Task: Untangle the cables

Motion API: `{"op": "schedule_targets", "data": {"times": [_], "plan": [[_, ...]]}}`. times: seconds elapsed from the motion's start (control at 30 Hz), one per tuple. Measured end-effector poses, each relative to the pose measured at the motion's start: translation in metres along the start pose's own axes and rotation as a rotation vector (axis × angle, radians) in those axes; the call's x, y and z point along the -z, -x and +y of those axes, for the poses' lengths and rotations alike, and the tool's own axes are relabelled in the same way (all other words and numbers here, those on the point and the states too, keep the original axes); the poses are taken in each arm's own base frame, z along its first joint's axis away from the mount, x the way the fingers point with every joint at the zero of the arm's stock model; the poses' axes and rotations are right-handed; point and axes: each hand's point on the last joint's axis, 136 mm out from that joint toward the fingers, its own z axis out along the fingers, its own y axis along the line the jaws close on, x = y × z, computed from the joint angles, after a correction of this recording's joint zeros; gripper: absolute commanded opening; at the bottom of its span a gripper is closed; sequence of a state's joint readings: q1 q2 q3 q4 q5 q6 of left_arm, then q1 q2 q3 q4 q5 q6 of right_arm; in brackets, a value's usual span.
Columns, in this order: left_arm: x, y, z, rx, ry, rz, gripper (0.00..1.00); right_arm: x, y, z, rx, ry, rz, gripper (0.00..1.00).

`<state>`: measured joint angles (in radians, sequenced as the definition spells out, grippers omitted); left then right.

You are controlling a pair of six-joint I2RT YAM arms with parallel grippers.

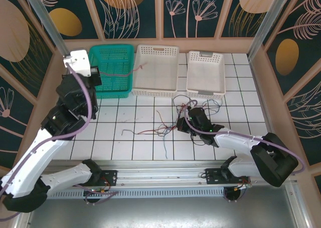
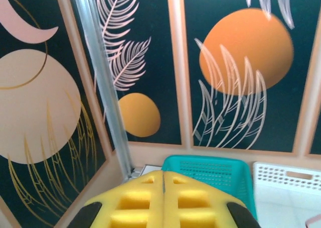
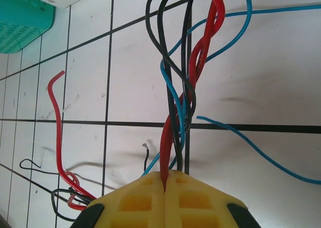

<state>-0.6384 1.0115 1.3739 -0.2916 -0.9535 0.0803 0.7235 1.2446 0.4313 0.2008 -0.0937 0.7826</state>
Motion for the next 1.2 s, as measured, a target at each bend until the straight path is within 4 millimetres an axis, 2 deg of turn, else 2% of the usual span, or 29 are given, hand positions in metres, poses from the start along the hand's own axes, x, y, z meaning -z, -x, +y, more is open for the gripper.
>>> {"op": "schedule_targets", "data": {"times": [0.13,0.23,0.43,0.6,0.83,1.07,1.2], "plan": [[-0.037,-0.02,0.005,-0.004,0.048,0.053,0.0,0.004,-0.004,0.007,0.016,0.013,0.007,0.0],[-0.06,-0.037,0.001,-0.005,0.059,0.1,0.0,0.008,-0.004,0.015,0.03,0.029,0.004,0.0],[-0.093,-0.071,-0.013,-0.015,0.062,0.183,0.0,0.014,-0.007,0.03,0.052,0.063,0.002,0.0],[-0.118,-0.102,-0.017,-0.021,0.082,0.254,0.0,0.015,-0.015,0.035,0.07,0.07,0.024,0.0],[-0.149,-0.149,-0.026,-0.046,0.088,0.368,0.0,0.017,-0.022,0.046,0.094,0.086,0.041,0.0],[-0.165,-0.168,-0.034,-0.045,0.084,0.416,0.0,0.02,-0.021,0.049,0.101,0.09,0.035,0.0],[-0.177,-0.194,-0.044,-0.074,0.081,0.467,0.0,0.02,-0.024,0.051,0.107,0.093,0.039,0.0]]}}
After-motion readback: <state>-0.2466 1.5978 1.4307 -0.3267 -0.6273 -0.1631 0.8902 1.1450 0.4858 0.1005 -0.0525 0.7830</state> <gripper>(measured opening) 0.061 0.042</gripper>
